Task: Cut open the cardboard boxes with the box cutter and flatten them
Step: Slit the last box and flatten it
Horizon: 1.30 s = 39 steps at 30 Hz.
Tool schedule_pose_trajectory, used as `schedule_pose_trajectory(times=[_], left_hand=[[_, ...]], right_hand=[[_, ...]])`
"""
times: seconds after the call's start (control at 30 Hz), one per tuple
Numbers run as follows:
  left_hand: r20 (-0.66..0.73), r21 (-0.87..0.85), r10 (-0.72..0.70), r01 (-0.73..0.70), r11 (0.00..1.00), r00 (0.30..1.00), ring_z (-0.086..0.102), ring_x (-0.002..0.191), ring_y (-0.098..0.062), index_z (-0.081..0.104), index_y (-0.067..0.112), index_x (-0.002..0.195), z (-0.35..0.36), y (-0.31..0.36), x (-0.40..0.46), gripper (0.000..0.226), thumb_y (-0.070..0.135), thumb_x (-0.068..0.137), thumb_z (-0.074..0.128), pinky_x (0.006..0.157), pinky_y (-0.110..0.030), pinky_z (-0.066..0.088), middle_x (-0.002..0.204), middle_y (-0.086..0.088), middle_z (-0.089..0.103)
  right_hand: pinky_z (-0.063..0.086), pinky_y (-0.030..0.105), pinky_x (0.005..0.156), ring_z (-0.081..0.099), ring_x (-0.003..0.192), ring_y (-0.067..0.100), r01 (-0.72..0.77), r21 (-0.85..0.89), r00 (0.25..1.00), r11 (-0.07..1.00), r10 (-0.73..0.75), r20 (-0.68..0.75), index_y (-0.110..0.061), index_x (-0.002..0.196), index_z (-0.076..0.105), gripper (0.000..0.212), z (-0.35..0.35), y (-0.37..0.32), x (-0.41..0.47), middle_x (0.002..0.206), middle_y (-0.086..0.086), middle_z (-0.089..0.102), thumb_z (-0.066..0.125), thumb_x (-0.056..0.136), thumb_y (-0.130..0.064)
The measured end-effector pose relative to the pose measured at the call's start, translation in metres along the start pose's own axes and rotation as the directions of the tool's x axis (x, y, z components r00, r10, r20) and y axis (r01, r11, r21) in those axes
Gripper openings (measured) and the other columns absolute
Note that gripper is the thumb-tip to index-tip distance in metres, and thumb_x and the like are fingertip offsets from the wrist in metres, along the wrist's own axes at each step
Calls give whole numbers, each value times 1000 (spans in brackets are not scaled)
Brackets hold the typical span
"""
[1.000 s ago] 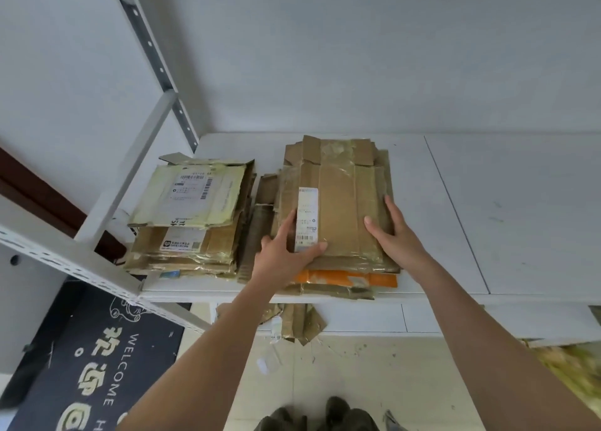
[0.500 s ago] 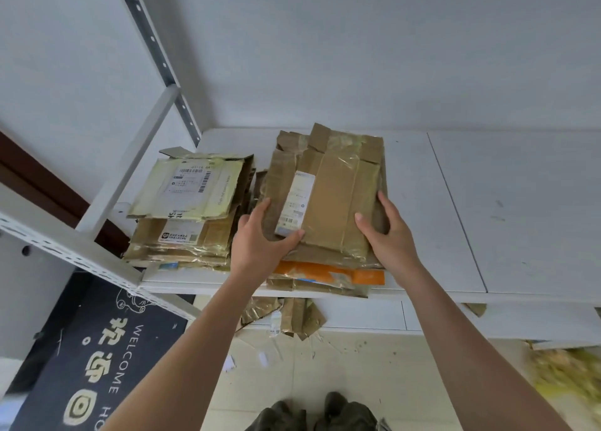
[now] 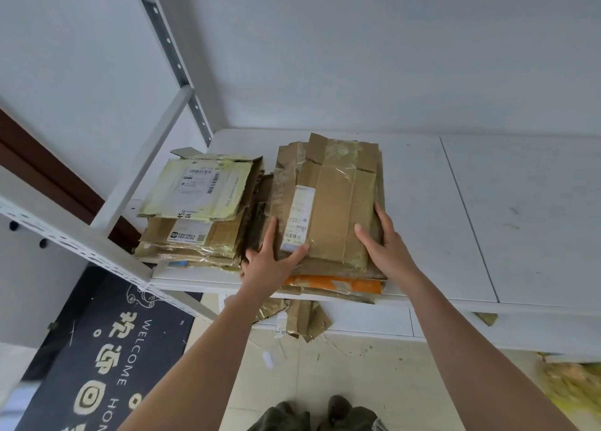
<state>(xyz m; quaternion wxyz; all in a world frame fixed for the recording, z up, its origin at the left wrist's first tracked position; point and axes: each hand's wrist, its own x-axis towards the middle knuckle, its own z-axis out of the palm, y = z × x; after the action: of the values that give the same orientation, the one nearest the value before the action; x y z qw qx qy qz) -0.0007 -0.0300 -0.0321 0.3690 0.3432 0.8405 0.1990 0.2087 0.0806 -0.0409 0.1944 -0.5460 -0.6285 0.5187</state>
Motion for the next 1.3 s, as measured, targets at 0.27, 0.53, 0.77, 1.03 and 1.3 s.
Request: schedule_pose_trajectory(times=[0.27, 0.53, 0.77, 1.03, 1.3], left_hand=[[-44, -6, 24, -24, 1000, 999, 36, 135, -39, -4, 71, 136, 14, 12, -5, 99, 92, 58, 55, 111, -57, 30, 151, -16, 35], [-9, -160, 25, -26, 987, 1000, 28, 137, -43, 2, 64, 143, 4, 4, -3, 99, 77, 68, 66, 112, -58, 31, 152, -16, 22], [-197, 264, 383, -327, 907, 902, -18, 149, -20, -2, 51, 151, 5, 15, -5, 81, 65, 90, 49, 117, -52, -5, 162, 7, -23], [-176, 99, 457, -446, 889, 872, 31, 142, -23, 44, 24, 146, 6, 25, -14, 56, 34, 94, 62, 114, -42, 36, 155, -2, 31], [-276, 60, 293, -288, 956, 915, 33, 136, -28, 31, 20, 147, 10, 30, -15, 82, 52, 82, 70, 113, -51, 32, 148, -4, 25]], right_hand=[[49, 32, 93, 51, 117, 14, -98, 161, 994, 982, 88, 65, -59, 145, 13, 90, -30, 4, 0, 148, -11, 39, 65, 73, -74], [41, 45, 111, 43, 137, 20, -49, 55, 999, 997, 48, 17, -55, 149, 13, 90, -16, 0, 6, 154, -8, 37, 62, 77, -73], [36, 58, 108, 14, 146, 36, 242, -567, 916, 788, -379, -135, -46, 154, 5, 72, -13, -23, 0, 165, 4, 2, 50, 97, -49], [15, 45, 123, 8, 152, 16, 366, -538, 919, 759, -385, 82, -19, 157, 22, 60, -13, -27, 8, 166, -4, 0, 47, 103, -31], [10, 27, 116, 6, 152, 17, 271, -373, 955, 887, -298, -14, -22, 157, 17, 60, -5, -23, 3, 166, 0, 0, 45, 104, -25]])
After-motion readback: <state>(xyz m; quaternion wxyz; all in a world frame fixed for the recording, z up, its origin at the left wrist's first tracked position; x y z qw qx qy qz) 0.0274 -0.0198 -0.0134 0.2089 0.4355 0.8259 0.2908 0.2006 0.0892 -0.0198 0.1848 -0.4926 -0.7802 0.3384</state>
